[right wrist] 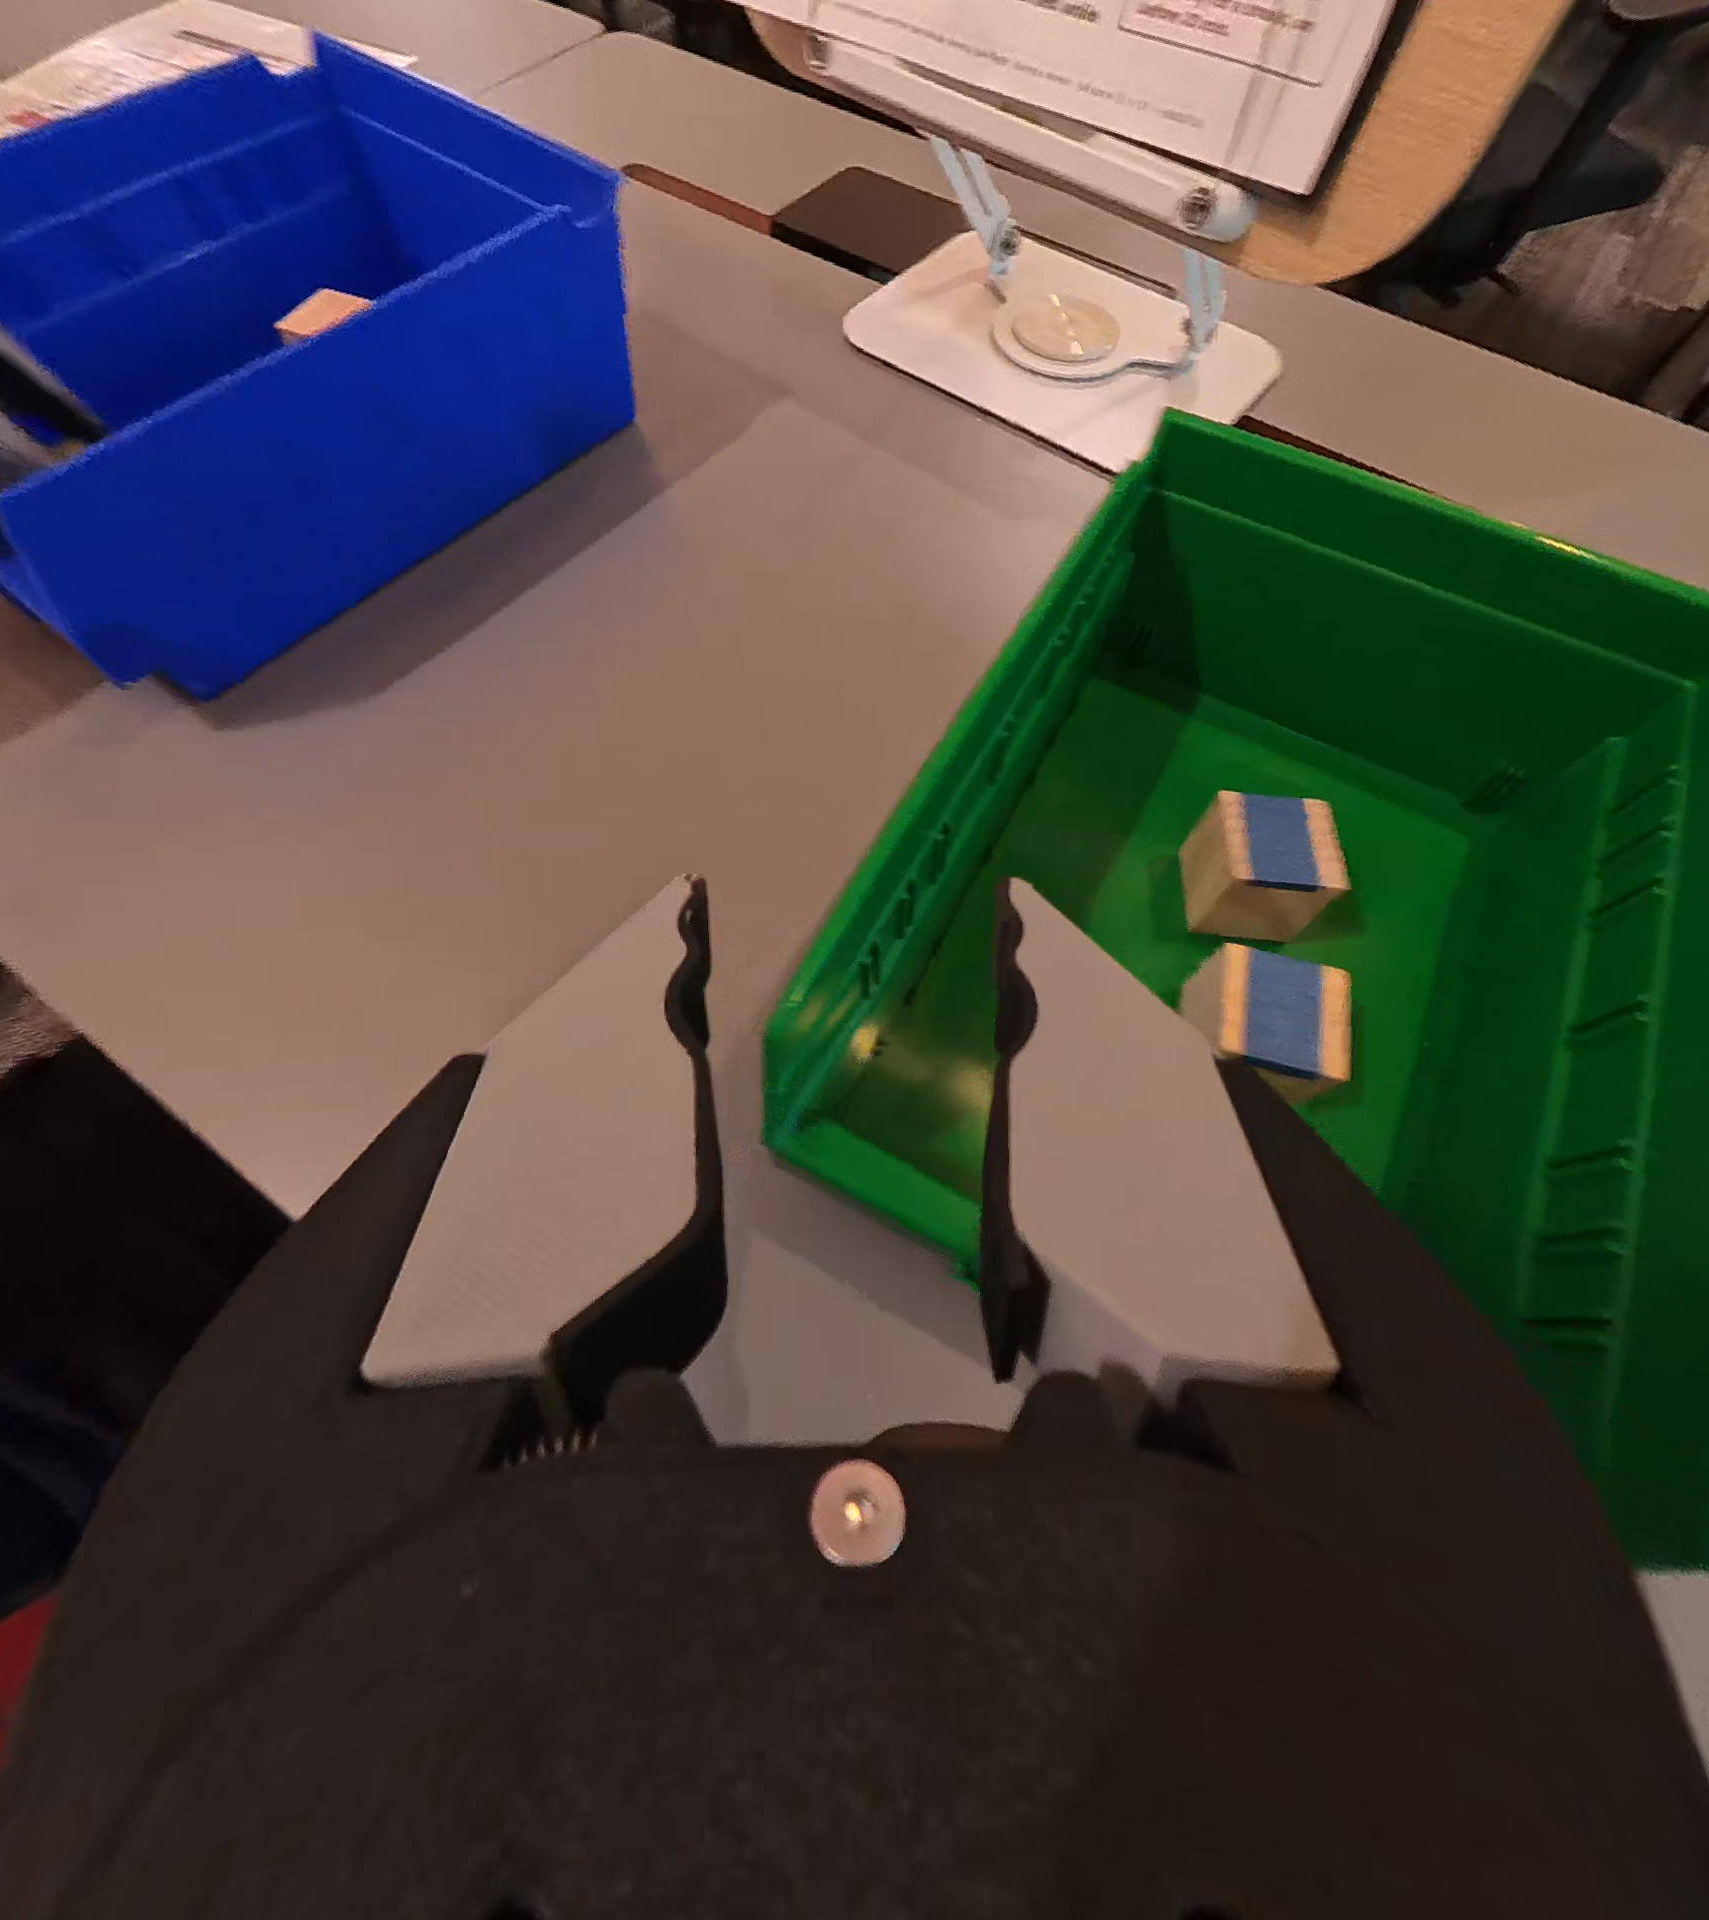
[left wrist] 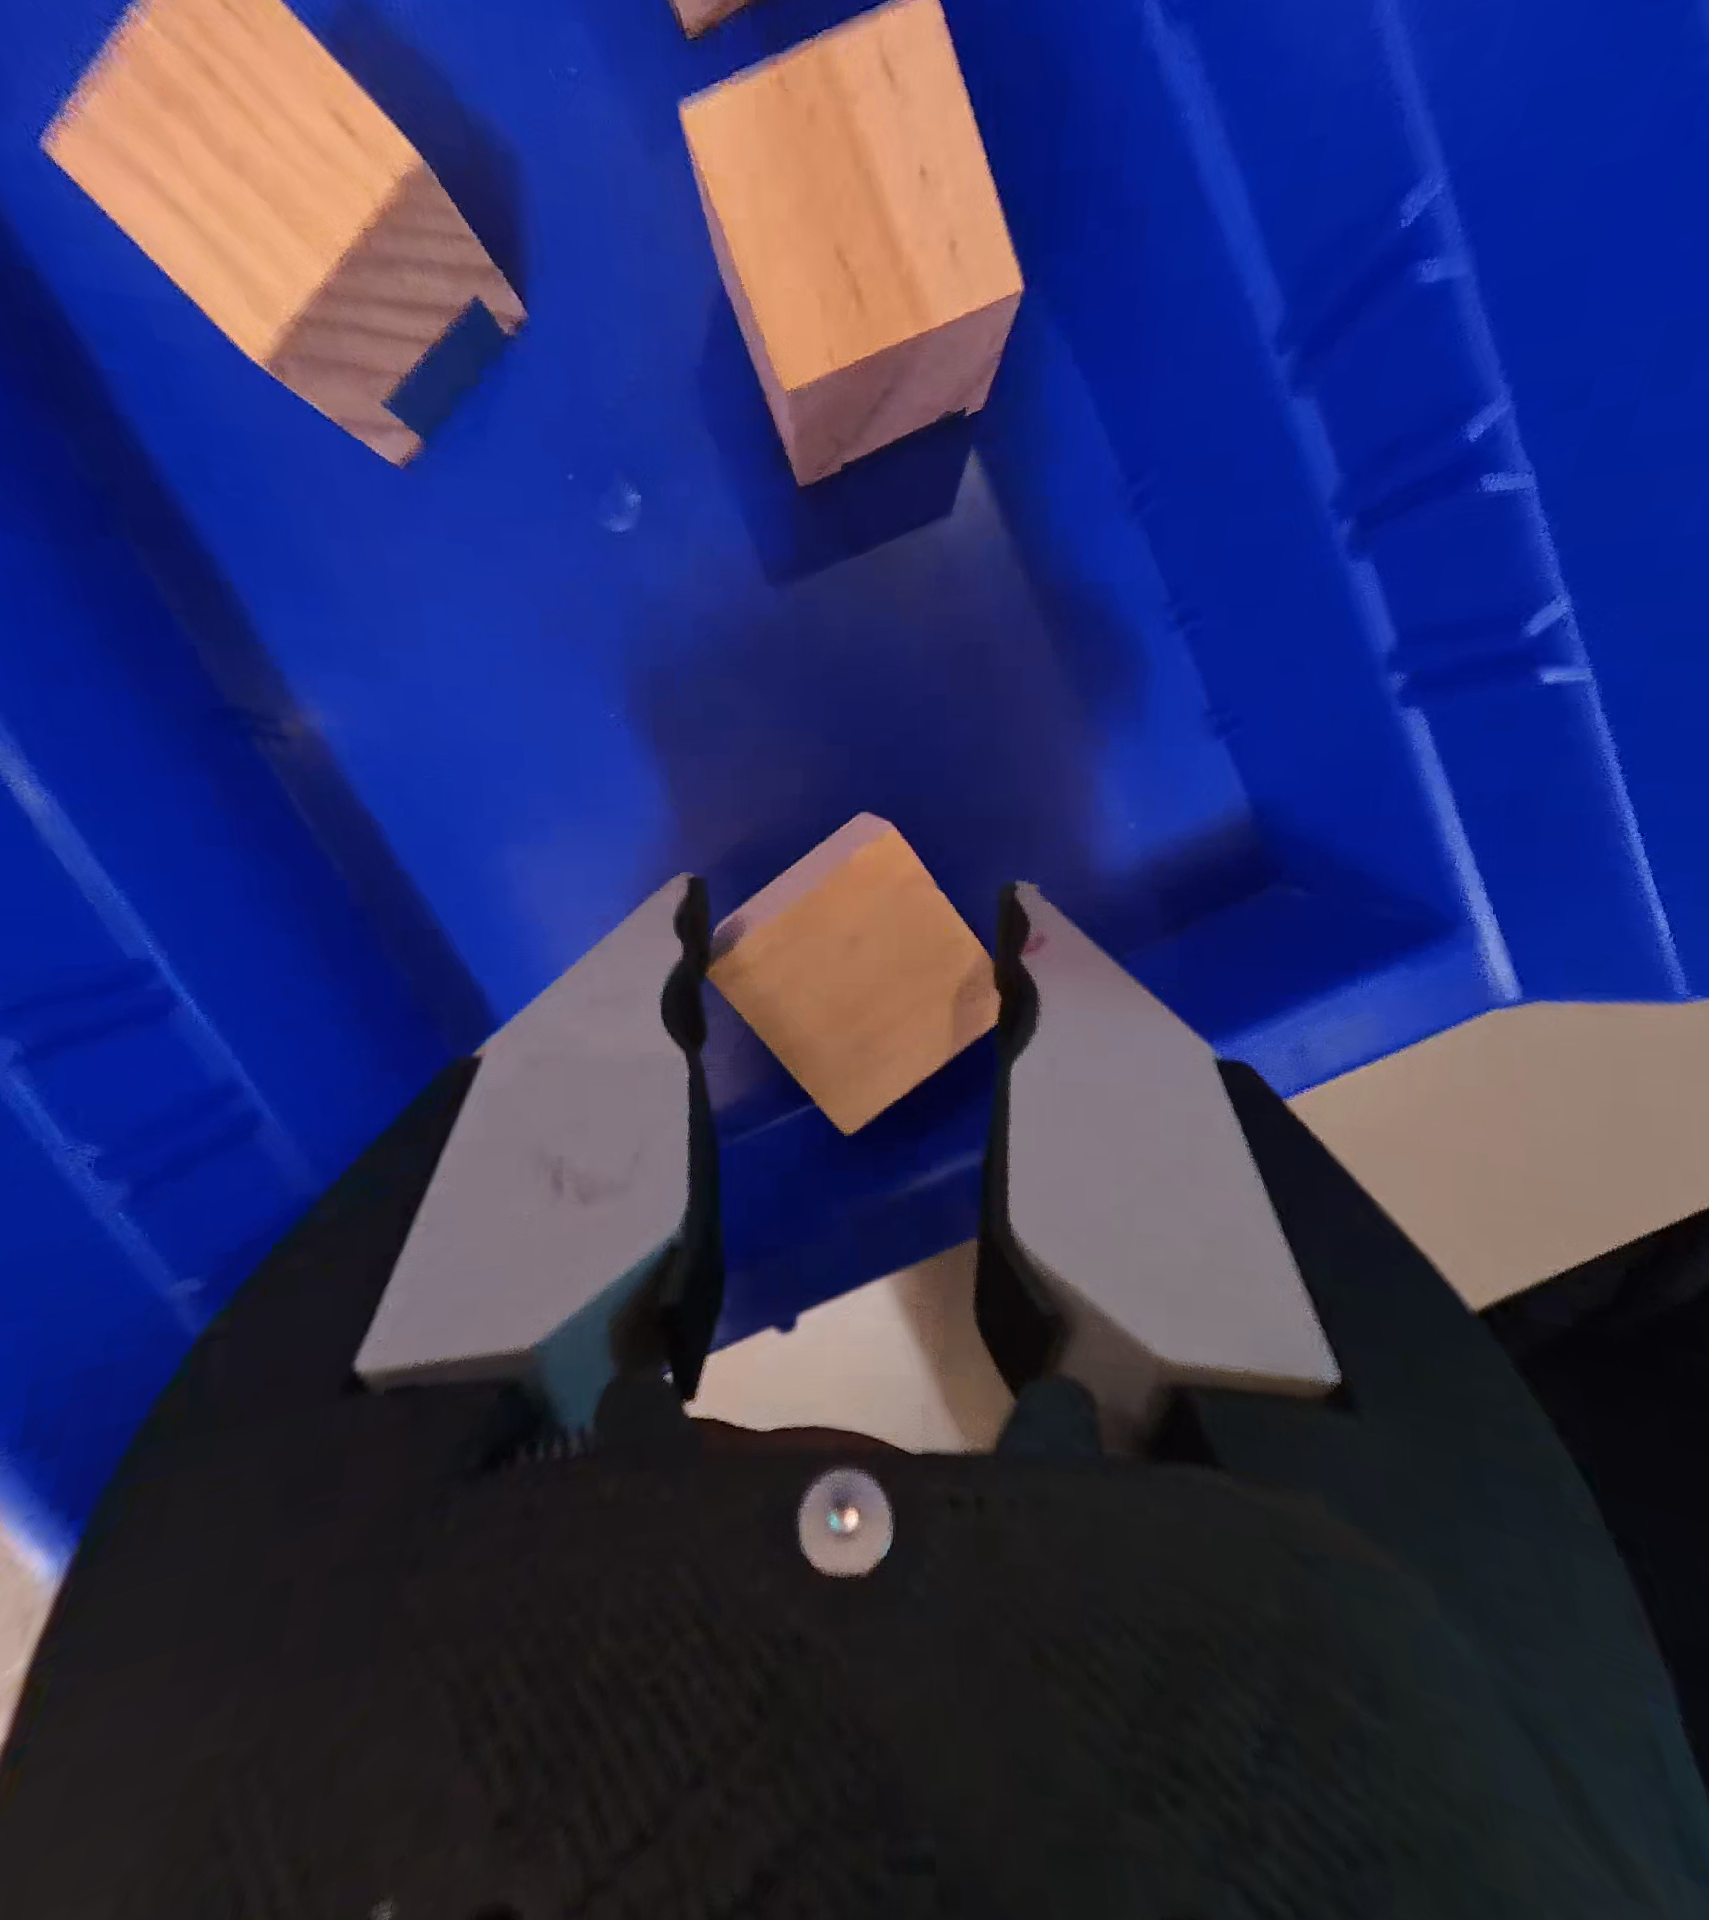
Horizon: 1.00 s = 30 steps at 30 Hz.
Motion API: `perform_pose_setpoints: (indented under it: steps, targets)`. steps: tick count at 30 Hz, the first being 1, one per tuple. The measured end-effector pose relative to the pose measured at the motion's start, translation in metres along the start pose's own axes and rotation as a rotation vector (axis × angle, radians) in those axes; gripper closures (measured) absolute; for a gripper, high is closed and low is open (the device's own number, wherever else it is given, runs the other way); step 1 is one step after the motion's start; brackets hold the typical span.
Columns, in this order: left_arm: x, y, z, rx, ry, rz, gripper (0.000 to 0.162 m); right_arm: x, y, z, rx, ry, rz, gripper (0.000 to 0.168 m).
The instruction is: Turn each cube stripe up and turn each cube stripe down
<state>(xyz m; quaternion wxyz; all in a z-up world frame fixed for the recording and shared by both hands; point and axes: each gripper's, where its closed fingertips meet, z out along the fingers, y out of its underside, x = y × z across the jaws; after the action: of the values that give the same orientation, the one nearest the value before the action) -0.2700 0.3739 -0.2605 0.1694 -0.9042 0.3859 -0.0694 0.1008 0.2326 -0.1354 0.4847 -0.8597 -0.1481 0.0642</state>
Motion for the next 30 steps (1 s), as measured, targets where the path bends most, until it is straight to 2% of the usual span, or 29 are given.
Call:
perform_pose_setpoints:
  steps: [3, 6, 8, 11, 13, 14, 17, 18, 19, 20, 22, 24, 25, 26, 29, 30]
  targets:
    - [-0.004, -0.020, -0.023, 0.147, 0.011, -0.006, 0.108, -0.037, -0.002, 0.005, 0.012, -0.152, -0.010, 0.116]
    - [0.003, -0.046, -0.065, 0.402, 0.128, -0.077, 0.108, -0.077, -0.003, 0.012, 0.016, -0.326, -0.007, 0.115]
    - [0.019, -0.063, -0.101, 0.608, 0.328, -0.162, 0.109, -0.106, -0.008, 0.015, 0.039, -0.452, -0.001, 0.108]
    - [0.068, -0.068, -0.163, 0.834, 0.807, -0.219, 0.110, -0.151, -0.028, 0.010, 0.181, -0.591, -0.076, 0.104]
    - [0.096, -0.062, -0.189, 0.898, 1.017, -0.198, 0.112, -0.183, -0.033, 0.005, 0.240, -0.684, -0.124, 0.104]
    - [0.109, -0.058, -0.198, 0.917, 1.094, -0.181, 0.120, -0.199, -0.034, 0.000, 0.252, -0.744, -0.135, 0.100]
    - [0.149, -0.049, -0.207, 0.905, 1.237, -0.155, 0.125, -0.226, -0.044, -0.008, 0.349, -0.766, -0.180, 0.099]
    - [0.158, -0.051, -0.199, 0.904, 1.201, -0.153, 0.126, -0.229, -0.048, -0.008, 0.377, -0.739, -0.193, 0.102]
    - [0.153, -0.064, -0.185, 0.957, 1.084, -0.208, 0.162, -0.231, -0.053, -0.002, 0.405, -0.692, -0.180, 0.108]
    - [0.143, -0.078, -0.174, 1.015, 1.007, -0.295, 0.162, -0.234, -0.059, 0.010, 0.429, -0.638, -0.134, 0.116]
    - [0.130, -0.104, -0.144, 1.026, 0.954, -0.450, 0.162, -0.247, -0.060, 0.052, 0.416, -0.560, -0.080, 0.133]
    - [0.127, -0.127, -0.110, 1.018, 0.889, -0.528, 0.162, -0.220, -0.047, 0.119, 0.293, -0.258, -0.118, 0.151]
    - [0.129, -0.136, -0.102, 1.028, 0.851, -0.527, 0.162, -0.195, -0.043, 0.140, 0.241, -0.084, -0.188, 0.161]
    - [0.133, -0.143, -0.100, 1.043, 0.830, -0.509, 0.162, -0.179, -0.044, 0.146, 0.235, 0.005, -0.239, 0.168]
    - [0.151, -0.151, -0.107, 1.045, 0.824, -0.404, 0.162, -0.167, -0.051, 0.133, 0.235, -0.106, -0.223, 0.137]
    - [0.154, -0.151, -0.109, 1.049, 0.826, -0.374, 0.162, -0.160, -0.053, 0.128, 0.234, -0.122, -0.206, 0.138]
